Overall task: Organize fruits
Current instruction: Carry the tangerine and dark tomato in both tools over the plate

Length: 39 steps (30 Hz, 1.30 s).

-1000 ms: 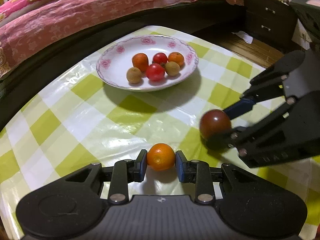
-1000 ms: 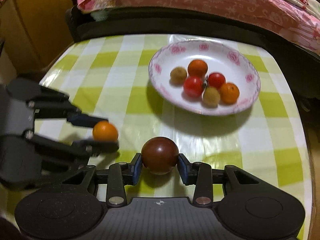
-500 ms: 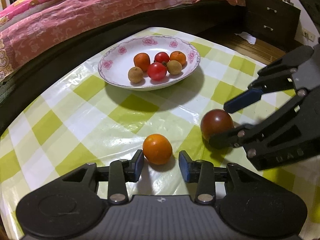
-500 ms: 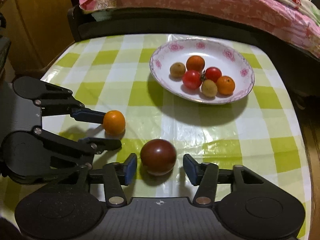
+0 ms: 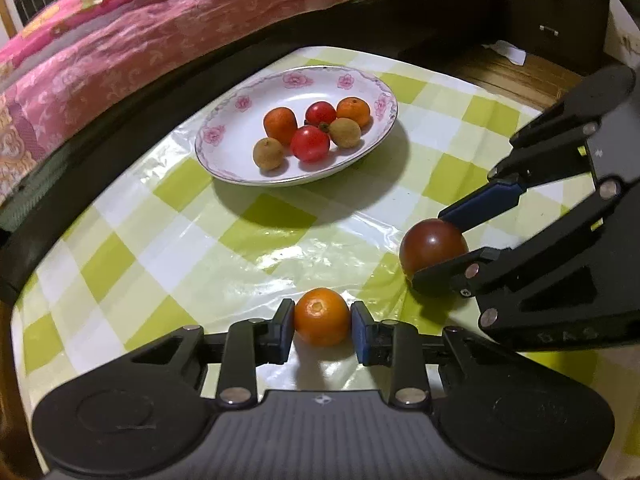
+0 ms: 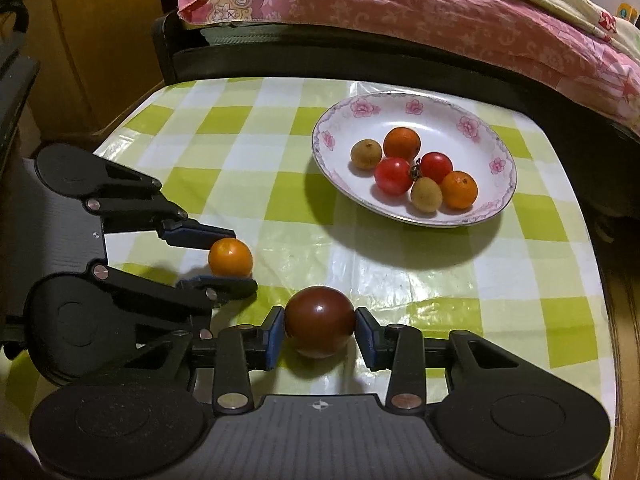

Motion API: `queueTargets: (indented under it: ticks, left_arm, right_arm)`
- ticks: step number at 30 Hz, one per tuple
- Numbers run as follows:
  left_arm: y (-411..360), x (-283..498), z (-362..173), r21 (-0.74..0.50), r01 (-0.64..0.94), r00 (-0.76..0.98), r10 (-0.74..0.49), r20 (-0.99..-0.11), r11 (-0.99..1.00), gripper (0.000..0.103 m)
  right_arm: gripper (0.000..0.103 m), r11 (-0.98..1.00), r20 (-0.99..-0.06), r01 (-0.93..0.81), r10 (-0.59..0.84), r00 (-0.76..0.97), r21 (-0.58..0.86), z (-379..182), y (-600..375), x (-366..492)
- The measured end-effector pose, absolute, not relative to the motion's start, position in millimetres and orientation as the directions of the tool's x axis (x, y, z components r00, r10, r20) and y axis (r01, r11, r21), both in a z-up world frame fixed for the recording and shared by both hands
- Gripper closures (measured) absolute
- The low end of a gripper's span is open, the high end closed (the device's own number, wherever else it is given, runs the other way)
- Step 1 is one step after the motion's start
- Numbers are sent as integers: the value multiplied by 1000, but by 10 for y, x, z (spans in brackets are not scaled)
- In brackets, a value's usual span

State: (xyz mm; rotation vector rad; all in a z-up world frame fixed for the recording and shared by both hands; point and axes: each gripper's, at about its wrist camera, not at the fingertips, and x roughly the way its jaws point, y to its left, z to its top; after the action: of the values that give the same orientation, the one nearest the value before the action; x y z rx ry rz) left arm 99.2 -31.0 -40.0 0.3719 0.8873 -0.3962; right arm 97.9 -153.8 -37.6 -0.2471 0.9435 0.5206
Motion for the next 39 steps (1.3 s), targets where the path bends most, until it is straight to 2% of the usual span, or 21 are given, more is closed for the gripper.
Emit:
queueTargets:
  ticks: [7,17,39]
  left_arm:
    - [-319,1068,-329,123,466,551,-179,-815,876,66]
    - [-362,1401,-37,110,431,613,-201,-764,896,66]
    - [-485,2197,40,149,381,673,-163,-722,913,66]
  right_arm:
    - [69,866,-827,-498,314,467,47,-368,-1576,1005]
    - [69,899,-781,-431,320,536,73,-124,-1706,1231]
    - [69,926,-723,-378,265,638,6,60,-1799,2005]
